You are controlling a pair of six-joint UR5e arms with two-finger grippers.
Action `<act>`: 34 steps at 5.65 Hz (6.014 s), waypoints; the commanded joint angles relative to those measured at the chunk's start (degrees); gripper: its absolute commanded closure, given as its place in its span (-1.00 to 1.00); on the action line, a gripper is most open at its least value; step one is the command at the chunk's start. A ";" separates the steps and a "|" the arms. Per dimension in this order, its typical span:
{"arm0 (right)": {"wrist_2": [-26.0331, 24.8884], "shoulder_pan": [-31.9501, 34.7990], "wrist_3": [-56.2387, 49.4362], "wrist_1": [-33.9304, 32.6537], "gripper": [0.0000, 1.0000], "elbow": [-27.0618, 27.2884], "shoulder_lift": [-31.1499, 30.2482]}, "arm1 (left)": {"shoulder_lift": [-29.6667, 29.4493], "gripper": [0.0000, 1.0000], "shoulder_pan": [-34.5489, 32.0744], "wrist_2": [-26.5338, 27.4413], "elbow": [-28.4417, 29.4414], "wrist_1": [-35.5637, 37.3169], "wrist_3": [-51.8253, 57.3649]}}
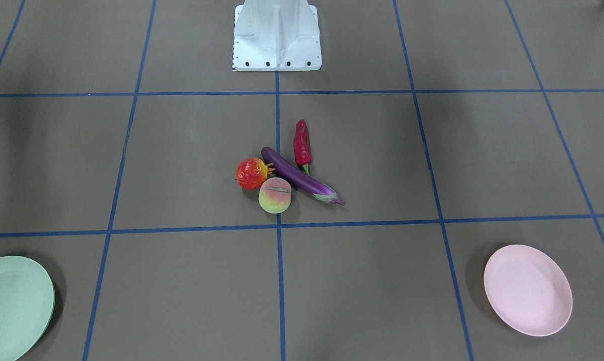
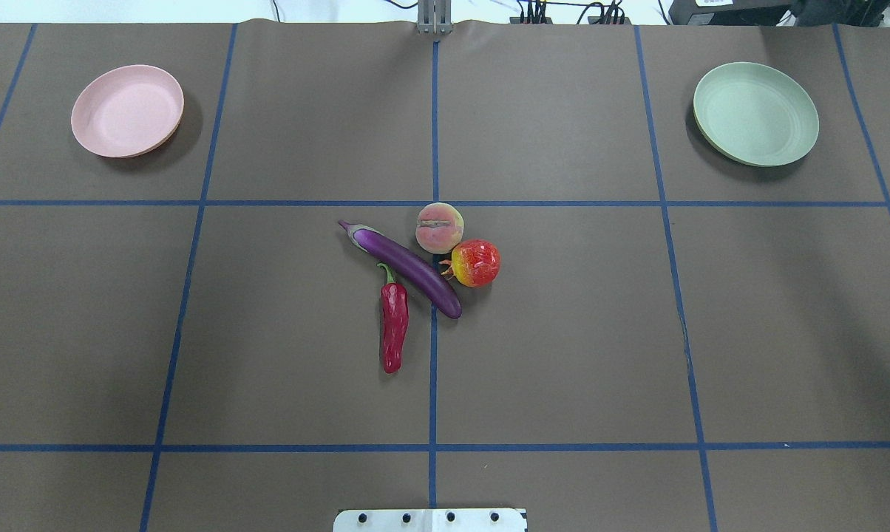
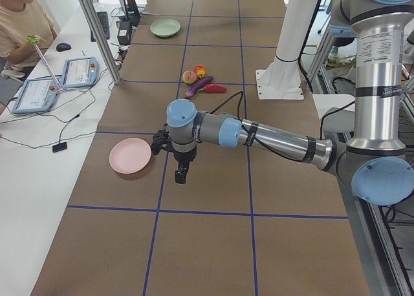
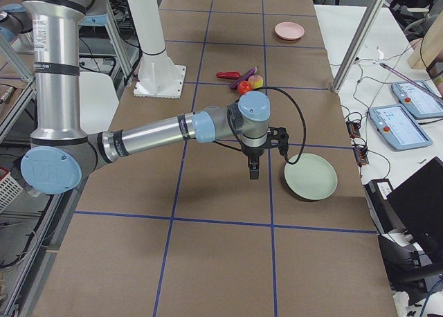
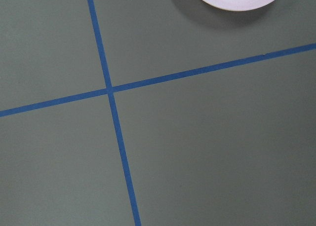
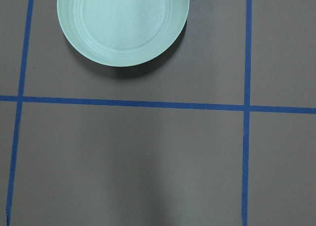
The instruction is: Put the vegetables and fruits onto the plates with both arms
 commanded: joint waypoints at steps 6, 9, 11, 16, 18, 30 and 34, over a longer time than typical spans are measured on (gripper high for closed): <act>6.44 -0.26 0.97 1.32 -1.00 2.18 -2.50 | 1.86 -1.00 5.33 -7.50 -2.40 -14.54 -7.28; 6.36 -0.35 0.53 1.32 -1.00 2.35 -2.50 | -9.34 -1.00 24.63 -3.66 -3.02 -18.23 -28.29; 6.01 -0.96 0.09 5.08 -1.00 2.18 -3.11 | -20.84 -1.00 42.72 10.77 -2.58 -13.52 -47.08; 7.15 -1.58 0.44 5.36 -1.00 2.36 -3.82 | -48.33 -1.00 55.11 21.41 19.89 -5.17 -61.30; 7.41 -1.76 0.62 5.36 -1.00 2.27 -3.91 | -48.76 -1.00 55.47 21.51 22.63 -5.49 -62.10; 5.75 -14.37 21.54 5.45 -1.00 0.51 10.65 | -46.57 0.81 17.68 18.42 68.37 -38.19 -70.98; -12.20 -38.08 52.60 5.45 -1.00 -2.12 28.93 | -49.47 -1.00 14.16 14.34 62.42 -37.41 -71.23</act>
